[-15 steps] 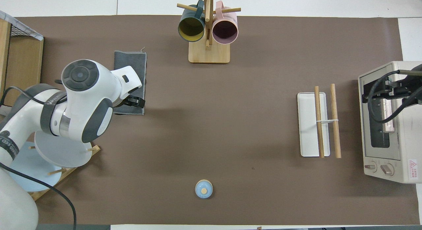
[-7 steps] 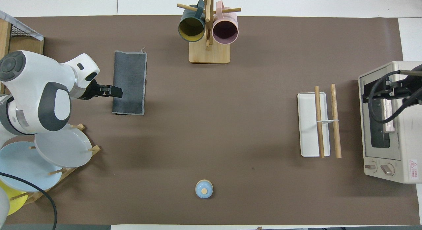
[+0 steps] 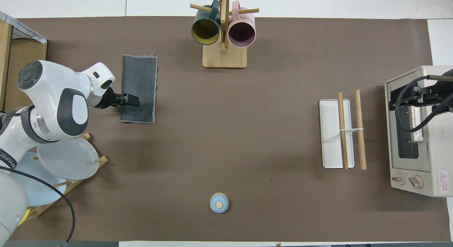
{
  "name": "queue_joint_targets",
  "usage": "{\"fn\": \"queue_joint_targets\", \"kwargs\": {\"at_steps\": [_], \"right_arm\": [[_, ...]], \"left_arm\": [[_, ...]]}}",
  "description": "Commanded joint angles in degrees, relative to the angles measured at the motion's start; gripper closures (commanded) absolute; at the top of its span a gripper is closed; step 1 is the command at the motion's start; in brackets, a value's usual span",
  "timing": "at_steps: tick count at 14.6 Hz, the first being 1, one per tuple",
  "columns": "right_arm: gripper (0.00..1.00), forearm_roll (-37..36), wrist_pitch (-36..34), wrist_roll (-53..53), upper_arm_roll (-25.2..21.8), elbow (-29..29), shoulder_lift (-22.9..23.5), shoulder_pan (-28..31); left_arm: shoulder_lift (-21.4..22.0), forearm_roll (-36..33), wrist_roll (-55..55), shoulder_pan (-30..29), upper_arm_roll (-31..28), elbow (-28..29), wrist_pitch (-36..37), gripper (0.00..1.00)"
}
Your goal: Fold towel and hang on rack
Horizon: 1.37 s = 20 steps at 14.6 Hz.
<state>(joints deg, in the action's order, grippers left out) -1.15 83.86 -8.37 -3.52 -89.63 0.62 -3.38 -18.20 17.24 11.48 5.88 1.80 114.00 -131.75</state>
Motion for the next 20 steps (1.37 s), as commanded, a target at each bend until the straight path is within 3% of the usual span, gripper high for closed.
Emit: {"fn": "queue_joint_targets", "kwargs": {"at_steps": [1, 9, 14, 16, 17, 20], "right_arm": [[0.00, 1.2, 0.4, 0.4, 0.1, -1.2, -0.9, 0.5], [0.00, 1.2, 0.5, 0.5, 0.3, -1.1, -0.9, 0.3], [0.00, 0.6, 0.5, -0.1, 1.0, -2.6, -1.8, -0.3], [0.00, 1.1, 1.0, -0.3, 1.0, -3.5, -1.9, -0.3], [0.00, 1.2, 1.0, -0.2, 1.0, -3.6, -2.1, -0.2], [0.00, 1.2, 0.9, -0.2, 1.0, -4.2, -2.3, -0.2]], "left_arm": [[-0.3, 1.2, 1.4, -0.3, 0.3, 0.1, -0.8, 0.13], [-0.9, 1.3, 1.4, -0.3, 0.3, 0.1, -0.9, 0.38], [-0.9, 1.3, 1.3, -0.5, 0.2, 0.1, -0.5, 0.71], [-0.9, 1.3, 1.2, -0.5, 0.1, 0.0, -0.4, 0.93], [-0.9, 1.3, 1.1, -0.5, 0.1, -0.1, -0.3, 1.00], [-0.8, 1.4, 0.7, -0.6, 0.1, -0.5, 0.4, 1.00]]}}
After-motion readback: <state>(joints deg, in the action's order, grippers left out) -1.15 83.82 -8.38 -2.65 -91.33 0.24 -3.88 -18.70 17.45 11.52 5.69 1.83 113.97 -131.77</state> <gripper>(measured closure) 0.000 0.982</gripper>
